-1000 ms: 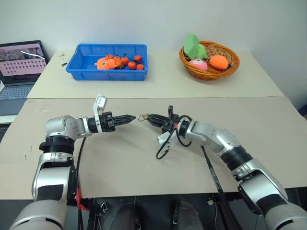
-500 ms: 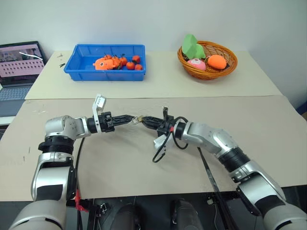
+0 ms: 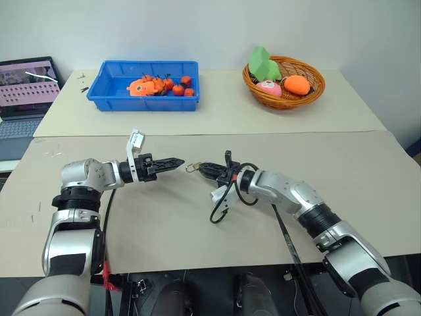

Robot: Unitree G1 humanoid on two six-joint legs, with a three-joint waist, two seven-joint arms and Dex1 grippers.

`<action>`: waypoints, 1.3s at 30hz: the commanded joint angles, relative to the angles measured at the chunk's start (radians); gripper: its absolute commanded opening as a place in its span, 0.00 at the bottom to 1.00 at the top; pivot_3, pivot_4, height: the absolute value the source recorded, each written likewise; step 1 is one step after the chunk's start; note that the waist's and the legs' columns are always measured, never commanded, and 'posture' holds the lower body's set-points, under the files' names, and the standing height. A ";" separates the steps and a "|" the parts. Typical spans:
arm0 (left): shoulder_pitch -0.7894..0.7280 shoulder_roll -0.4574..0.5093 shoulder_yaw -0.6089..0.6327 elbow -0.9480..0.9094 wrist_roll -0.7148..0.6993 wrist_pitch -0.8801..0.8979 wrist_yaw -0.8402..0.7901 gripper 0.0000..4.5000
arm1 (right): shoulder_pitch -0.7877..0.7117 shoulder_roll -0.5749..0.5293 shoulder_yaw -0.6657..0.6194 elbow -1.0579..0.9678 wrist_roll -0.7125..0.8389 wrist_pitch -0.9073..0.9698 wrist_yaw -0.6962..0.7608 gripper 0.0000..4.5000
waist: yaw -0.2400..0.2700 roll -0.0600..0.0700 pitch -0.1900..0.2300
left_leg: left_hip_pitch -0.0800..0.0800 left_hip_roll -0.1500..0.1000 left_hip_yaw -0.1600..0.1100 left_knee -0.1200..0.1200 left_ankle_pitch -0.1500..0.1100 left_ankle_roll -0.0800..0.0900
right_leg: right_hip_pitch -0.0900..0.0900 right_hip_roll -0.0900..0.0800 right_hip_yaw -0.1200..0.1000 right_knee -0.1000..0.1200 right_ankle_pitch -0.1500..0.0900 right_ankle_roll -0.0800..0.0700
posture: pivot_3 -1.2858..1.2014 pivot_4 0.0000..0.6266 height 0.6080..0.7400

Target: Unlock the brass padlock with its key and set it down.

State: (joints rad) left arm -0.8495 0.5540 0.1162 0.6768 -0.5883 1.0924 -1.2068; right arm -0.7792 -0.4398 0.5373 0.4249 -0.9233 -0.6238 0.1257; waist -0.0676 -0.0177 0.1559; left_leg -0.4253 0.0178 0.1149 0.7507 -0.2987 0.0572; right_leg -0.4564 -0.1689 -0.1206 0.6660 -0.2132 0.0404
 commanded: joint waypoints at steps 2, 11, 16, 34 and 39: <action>-0.008 0.016 0.019 -0.010 -0.007 -0.004 0.000 0.02 | -0.045 0.016 -0.008 0.003 0.007 0.025 -0.016 0.03 | 0.000 0.000 0.000 | 0.000 0.000 0.000 0.000 0.000 0.000 | 0.000 0.000 0.000 0.000 0.000 0.000 | 0.52 0.24 0.57; -0.003 0.020 0.019 -0.014 -0.008 -0.002 0.005 0.02 | -0.068 0.056 0.014 0.041 -0.005 0.058 -0.015 0.03 | -0.001 0.000 0.000 | 0.000 0.000 0.000 0.000 0.000 0.000 | 0.000 0.000 0.000 0.000 0.000 0.000 | 0.52 0.24 0.57; -0.001 0.021 0.016 -0.016 -0.006 -0.003 0.005 0.02 | -0.079 0.068 0.019 0.059 -0.004 0.086 -0.017 0.03 | -0.001 0.000 0.000 | 0.000 0.000 0.000 0.000 0.000 0.000 | 0.000 0.000 0.000 0.000 0.000 0.000 | 0.52 0.24 0.57; 0.029 0.033 0.093 -0.076 -0.034 -0.009 0.058 0.02 | 0.011 -0.121 -0.092 -0.073 0.083 0.192 0.066 0.03 | -0.003 0.000 0.000 | 0.000 0.000 0.000 0.000 0.000 0.000 | 0.000 0.000 0.000 0.000 0.000 0.000 | 0.52 0.24 0.57; 0.037 0.047 0.121 -0.133 -0.048 0.005 0.077 0.02 | 0.070 -0.146 -0.152 -0.271 0.107 0.261 0.131 0.03 | 0.000 0.000 0.000 | 0.000 0.000 0.000 0.000 0.000 0.000 | 0.000 0.000 0.000 0.000 0.000 0.000 | 0.52 0.24 0.57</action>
State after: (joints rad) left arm -0.8166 0.5886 0.2211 0.5916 -0.6135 1.0930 -1.1268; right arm -0.7043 -0.5790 0.4342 0.2424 -0.8446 -0.3847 0.2437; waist -0.0672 -0.0177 0.1559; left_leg -0.4254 0.0181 0.1146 0.7505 -0.2987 0.0572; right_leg -0.4565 -0.1693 -0.1205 0.6656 -0.2132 0.0404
